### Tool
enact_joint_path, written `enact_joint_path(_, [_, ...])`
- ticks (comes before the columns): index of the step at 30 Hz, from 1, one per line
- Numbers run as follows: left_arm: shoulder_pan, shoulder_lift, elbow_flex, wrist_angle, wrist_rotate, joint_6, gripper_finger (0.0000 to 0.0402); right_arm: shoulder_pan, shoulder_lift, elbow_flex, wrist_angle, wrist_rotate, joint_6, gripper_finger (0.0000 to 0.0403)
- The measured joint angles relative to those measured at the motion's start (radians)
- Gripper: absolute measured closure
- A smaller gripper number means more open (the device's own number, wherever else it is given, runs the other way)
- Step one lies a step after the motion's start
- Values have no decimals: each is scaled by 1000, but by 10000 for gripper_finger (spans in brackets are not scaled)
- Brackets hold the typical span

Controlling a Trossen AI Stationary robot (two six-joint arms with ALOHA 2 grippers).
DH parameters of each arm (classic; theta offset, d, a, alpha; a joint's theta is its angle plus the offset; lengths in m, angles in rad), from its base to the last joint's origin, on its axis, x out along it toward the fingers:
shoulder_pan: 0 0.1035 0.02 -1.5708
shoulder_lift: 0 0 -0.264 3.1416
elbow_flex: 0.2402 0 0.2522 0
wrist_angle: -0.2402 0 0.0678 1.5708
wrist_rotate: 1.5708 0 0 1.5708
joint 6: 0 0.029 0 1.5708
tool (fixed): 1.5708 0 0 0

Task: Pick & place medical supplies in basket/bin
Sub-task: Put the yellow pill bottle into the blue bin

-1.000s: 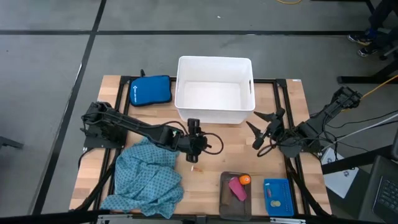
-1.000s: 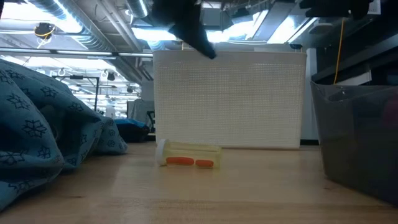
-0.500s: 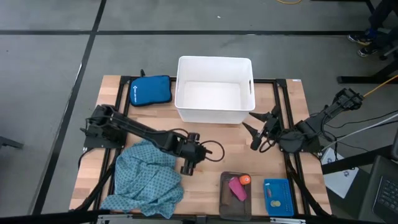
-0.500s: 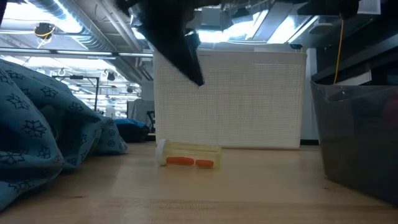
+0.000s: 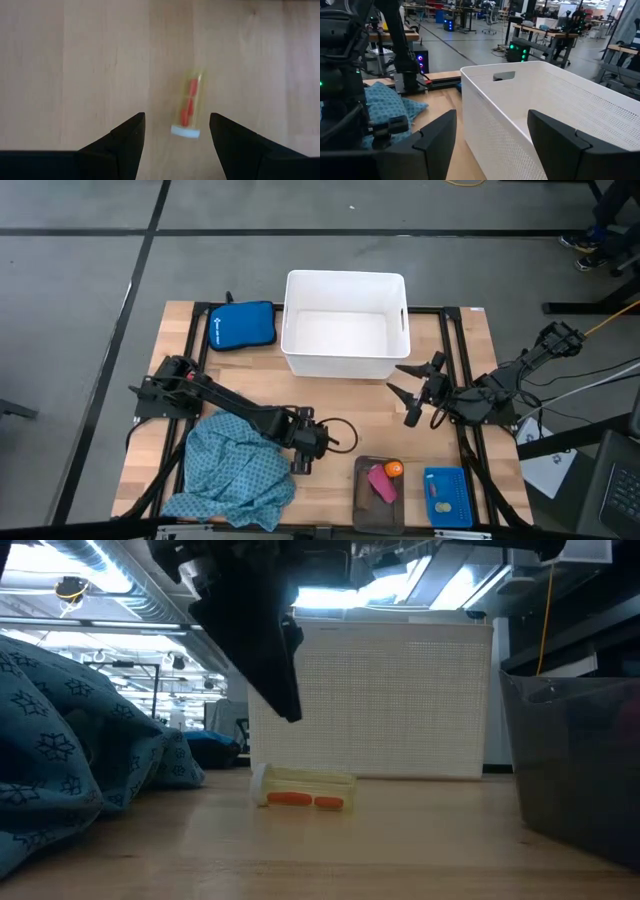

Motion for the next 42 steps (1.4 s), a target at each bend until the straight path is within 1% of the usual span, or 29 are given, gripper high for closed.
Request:
enact_joint_path(3, [-4,4,-5,-43,-15,-8,180,0,0,0,0,0,-14,158])
enact_joint_path(6, [-4,14,-37,-24,-9,-15,180,0,0,0,1,-3,-18,158])
enact_joint_path(10, [-4,14,-97,83,26,-27,180,0,0,0,2,-3,-18,158])
enact_joint_path(12, [-4,14,-110,107,34,-33,180,0,0,0,2,-3,-18,158])
enact_joint_path(18, [-4,14,-110,109,37,-35,180,0,0,0,2,-4,-18,158])
enact_joint_path(20, [-4,17,-110,111,37,-35,180,0,0,0,2,-19,-18,158])
enact_joint_path(24, [-4,64,-110,131,52,-27,180,0,0,0,3,-52,-19,158])
enact_joint_path(27, [-4,87,-107,182,91,-11,180,0,0,0,4,-52,-19,158])
enact_joint_path(32, [-2,96,-107,189,96,0,181,-2,0,0,4,-48,-19,158])
enact_joint_path(36, [-1,94,-108,181,98,1,198,-2,0,0,4,-48,-19,158])
enact_joint_path(42, [2,94,-108,159,99,5,247,-2,0,0,4,-48,-19,158])
